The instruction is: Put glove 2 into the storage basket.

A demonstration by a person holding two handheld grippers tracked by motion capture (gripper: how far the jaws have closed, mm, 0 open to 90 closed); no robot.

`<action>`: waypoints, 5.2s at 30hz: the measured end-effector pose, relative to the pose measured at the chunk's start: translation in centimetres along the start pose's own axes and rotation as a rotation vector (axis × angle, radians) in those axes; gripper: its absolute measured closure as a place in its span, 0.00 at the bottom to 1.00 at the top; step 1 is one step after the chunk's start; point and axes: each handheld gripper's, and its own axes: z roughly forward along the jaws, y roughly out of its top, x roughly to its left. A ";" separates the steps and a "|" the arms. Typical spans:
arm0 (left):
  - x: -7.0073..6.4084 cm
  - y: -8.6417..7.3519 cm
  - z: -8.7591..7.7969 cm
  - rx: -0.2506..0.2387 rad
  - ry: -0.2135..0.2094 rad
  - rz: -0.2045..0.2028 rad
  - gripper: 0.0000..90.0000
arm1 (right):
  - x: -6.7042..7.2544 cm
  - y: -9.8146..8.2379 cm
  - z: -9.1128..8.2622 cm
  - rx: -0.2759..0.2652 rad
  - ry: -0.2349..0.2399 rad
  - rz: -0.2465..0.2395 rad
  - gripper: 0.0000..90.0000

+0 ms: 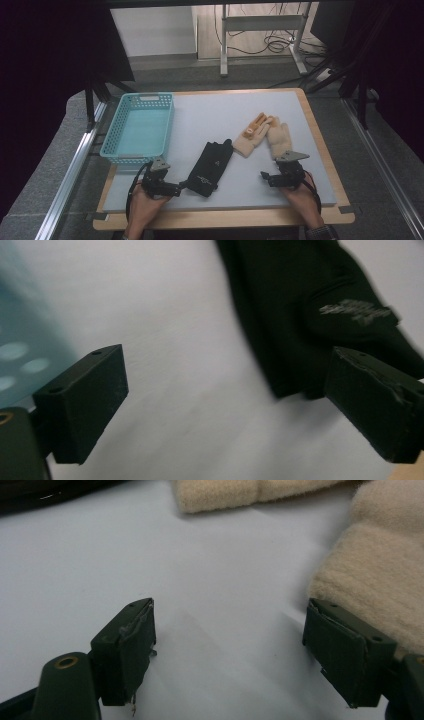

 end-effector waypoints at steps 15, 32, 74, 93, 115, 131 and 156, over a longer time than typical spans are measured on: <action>-4.8 5.6 5.3 0.079 -0.021 0.070 0.00 | 0.0 0.0 0.0 0.000 0.001 0.000 0.23; -4.1 6.1 8.6 0.202 0.042 0.060 0.00 | 0.0 0.0 0.0 0.000 0.001 0.001 0.23; -1.1 11.7 4.0 0.137 0.104 0.149 0.74 | 0.0 0.0 0.0 -0.001 0.000 -0.001 0.23; 3.6 15.5 -0.6 0.077 0.222 0.091 0.75 | 0.0 0.0 0.0 0.000 0.000 0.001 0.23; 14.7 12.1 -4.0 0.175 0.435 -0.154 0.74 | 0.0 0.0 0.0 -0.001 0.000 0.000 0.23; 19.7 10.5 -0.3 0.334 0.462 -0.259 0.73 | 0.0 0.0 0.0 -0.001 0.000 0.001 0.23; 21.5 9.8 0.1 0.382 0.448 -0.238 0.20 | 0.0 0.0 0.0 -0.001 0.000 0.001 0.23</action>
